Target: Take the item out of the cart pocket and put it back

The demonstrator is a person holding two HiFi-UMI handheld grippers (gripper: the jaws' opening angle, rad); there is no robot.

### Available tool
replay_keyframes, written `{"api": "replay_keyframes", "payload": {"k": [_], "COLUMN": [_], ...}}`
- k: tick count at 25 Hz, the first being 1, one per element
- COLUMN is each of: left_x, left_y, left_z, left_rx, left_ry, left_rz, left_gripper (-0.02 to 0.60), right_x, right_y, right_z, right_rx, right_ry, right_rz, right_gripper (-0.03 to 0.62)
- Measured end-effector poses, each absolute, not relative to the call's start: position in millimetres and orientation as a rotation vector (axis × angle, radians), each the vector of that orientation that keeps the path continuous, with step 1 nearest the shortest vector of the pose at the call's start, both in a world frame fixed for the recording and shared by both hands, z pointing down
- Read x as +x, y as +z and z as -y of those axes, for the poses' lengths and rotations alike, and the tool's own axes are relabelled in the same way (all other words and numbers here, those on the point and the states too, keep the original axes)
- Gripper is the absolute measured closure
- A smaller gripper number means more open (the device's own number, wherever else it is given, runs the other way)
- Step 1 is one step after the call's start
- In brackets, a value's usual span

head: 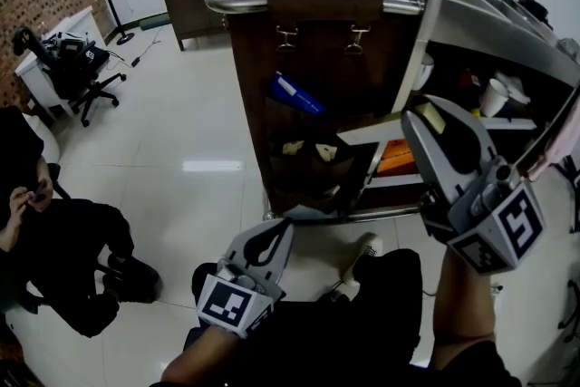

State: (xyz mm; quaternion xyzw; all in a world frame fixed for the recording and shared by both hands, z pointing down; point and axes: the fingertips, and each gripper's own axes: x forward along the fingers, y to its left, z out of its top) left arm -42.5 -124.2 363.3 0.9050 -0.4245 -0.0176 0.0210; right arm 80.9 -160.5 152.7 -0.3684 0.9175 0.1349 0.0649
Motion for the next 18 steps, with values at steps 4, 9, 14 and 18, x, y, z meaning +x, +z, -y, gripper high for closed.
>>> {"api": "replay_keyframes", "payload": {"k": [4,9,14,18], "left_x": [-44,-45,-46,-45], "left_y": [363,365,366,367], "left_z": [125,126,125,125], "left_rx": [2.805,2.798,2.797,2.800], "left_ry": [-0.059,-0.056,-0.054,-0.052], "left_rz": [1.320,1.322,1.319,1.313], "left_gripper": [0.581,0.581,0.581,0.581], "right_x": [83,82,65,57], "right_y": [126,114,146,176], "right_z": [173,210,256,283], "right_rx": [-1.141,-1.217,-1.258,-1.256], "right_ry": [0.503,0.584,0.529,0.399], "right_rz": [-2.723,-2.725,-2.858,-2.934], "right_gripper": [0.507,0.507,0.507,0.507]}}
